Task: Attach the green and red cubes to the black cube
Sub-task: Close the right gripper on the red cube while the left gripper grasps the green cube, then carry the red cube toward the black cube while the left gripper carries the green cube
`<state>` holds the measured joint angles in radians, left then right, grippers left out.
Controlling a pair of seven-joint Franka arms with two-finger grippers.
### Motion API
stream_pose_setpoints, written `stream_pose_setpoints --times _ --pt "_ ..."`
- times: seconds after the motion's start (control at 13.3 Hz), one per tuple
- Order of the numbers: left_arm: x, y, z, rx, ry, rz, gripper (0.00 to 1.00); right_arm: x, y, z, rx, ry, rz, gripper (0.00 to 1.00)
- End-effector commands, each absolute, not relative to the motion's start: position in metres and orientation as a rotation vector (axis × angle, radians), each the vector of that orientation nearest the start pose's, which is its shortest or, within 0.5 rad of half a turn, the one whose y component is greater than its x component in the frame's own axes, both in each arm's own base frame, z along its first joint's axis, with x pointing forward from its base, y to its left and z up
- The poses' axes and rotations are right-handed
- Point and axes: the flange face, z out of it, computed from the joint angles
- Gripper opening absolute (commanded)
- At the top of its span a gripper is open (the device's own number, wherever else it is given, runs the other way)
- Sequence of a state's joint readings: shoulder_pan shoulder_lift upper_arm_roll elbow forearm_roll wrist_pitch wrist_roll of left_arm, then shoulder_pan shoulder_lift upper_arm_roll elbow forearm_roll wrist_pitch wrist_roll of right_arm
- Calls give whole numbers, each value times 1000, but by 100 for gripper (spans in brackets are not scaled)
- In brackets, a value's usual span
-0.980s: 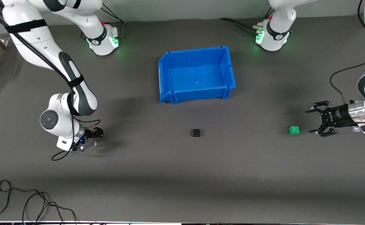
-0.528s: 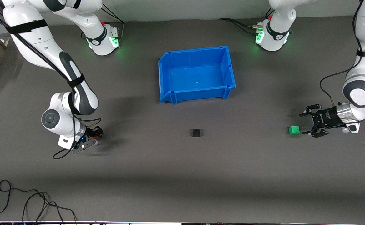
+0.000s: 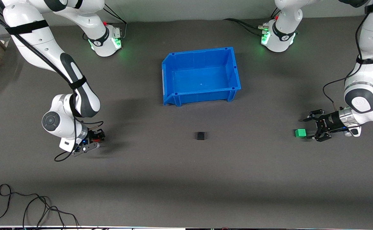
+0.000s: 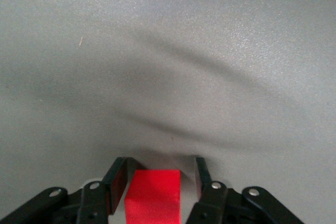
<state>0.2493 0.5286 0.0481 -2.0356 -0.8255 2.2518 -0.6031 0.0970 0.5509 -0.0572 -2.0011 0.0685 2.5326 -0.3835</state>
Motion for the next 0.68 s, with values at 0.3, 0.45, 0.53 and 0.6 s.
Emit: stream_pose_setpoints --times 0.3,0.45,0.53,0.6 --pt "553 141 159 -2565 -2499 659 43 598 24 191 -3061 -564 13 13" --pt "554 140 160 -2570 -2497 658 26 599 23 196 -3064 -557 1 0" --pt "558 139 164 -2582 -2494 663 26 600 24 201 -3064 -552 -8 0" --pt "565 140 173 -2585 -2506 653 26 600 25 209 -3069 -504 -8 0"
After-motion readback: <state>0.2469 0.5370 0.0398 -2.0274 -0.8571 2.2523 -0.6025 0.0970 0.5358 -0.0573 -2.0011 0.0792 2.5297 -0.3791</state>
